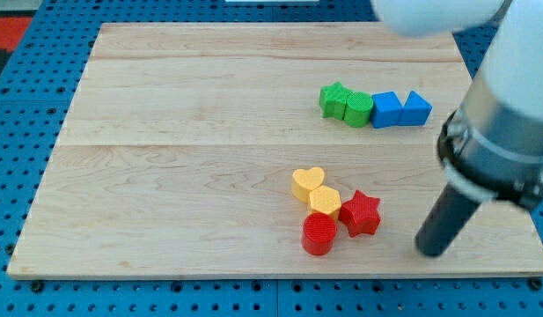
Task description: Move the red circle to the bottom of the red star
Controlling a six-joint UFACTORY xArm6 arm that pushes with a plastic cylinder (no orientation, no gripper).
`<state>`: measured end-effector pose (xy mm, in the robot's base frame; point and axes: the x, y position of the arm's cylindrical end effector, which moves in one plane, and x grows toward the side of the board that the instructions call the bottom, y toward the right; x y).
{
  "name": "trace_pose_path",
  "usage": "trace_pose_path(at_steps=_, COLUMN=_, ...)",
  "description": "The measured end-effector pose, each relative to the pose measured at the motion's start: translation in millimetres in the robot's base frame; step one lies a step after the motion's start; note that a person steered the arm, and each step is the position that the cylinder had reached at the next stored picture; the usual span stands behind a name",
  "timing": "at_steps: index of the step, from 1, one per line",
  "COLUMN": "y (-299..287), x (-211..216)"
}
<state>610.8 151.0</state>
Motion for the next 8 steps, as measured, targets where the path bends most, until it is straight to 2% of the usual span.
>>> trace_pose_path(at_steps=2, y=-33.2, x=7.8)
trace_pose_path(at_steps=3, y=-104.9, x=8.0)
trace_pose_path(at_steps=4, y=-106.8, x=7.8)
trace_pose_path(at_steps=5, y=-164.0, x=4.7)
trace_pose_path(at_steps=6, y=-177.1, x=-17.0)
trace_pose_path(at_steps=8, y=-163.5, x=-26.3)
